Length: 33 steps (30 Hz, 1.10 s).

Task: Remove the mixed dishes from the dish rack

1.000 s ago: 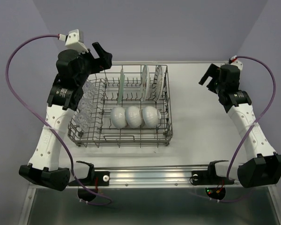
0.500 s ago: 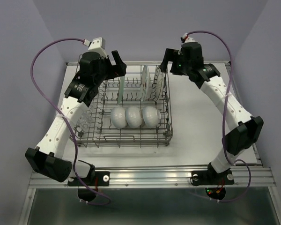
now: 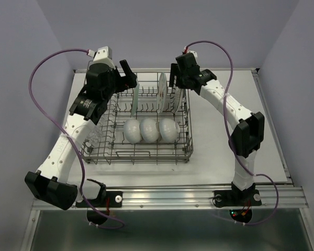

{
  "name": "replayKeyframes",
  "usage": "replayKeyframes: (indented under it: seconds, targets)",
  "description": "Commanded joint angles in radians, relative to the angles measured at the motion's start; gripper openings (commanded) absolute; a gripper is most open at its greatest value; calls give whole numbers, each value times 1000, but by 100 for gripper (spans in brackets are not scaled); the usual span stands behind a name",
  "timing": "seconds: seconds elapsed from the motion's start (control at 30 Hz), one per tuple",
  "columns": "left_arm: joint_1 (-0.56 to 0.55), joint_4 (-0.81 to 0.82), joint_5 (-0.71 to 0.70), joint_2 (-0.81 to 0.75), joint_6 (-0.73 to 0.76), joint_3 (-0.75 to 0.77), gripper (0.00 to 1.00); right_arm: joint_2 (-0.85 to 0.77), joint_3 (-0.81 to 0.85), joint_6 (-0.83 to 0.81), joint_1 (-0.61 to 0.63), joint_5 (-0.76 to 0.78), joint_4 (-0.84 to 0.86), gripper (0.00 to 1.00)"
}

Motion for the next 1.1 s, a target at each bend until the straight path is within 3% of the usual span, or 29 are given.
replayKeyframes:
  seconds: [0.0,0.1,0.17,0.5,0.57,0.83,1.07]
  targets:
    - [-4,40,-39,-44,-8,-22,99,35,73,18,32,74,7,77]
    - [-4,37,-58,-48,-10,-27,99,60,83,44,32,100,4,69]
    - [-4,38,-62,-51,-14,-33,99,66,87,58,41,120,2,56]
    - [-4,37,-76,-45,-19,-33,99,72,102,98,61,232,-24,18]
    - [-4,35,-79,-45,-19,-28,99,74,111,95,61,246,-24,1]
    - [-4,35,-79,-34,-21,-27,99,75,211,17,72,234,-4,1]
    - [-4,37,-78,-12,-7,-7,99,83,307,-141,128,333,63,1]
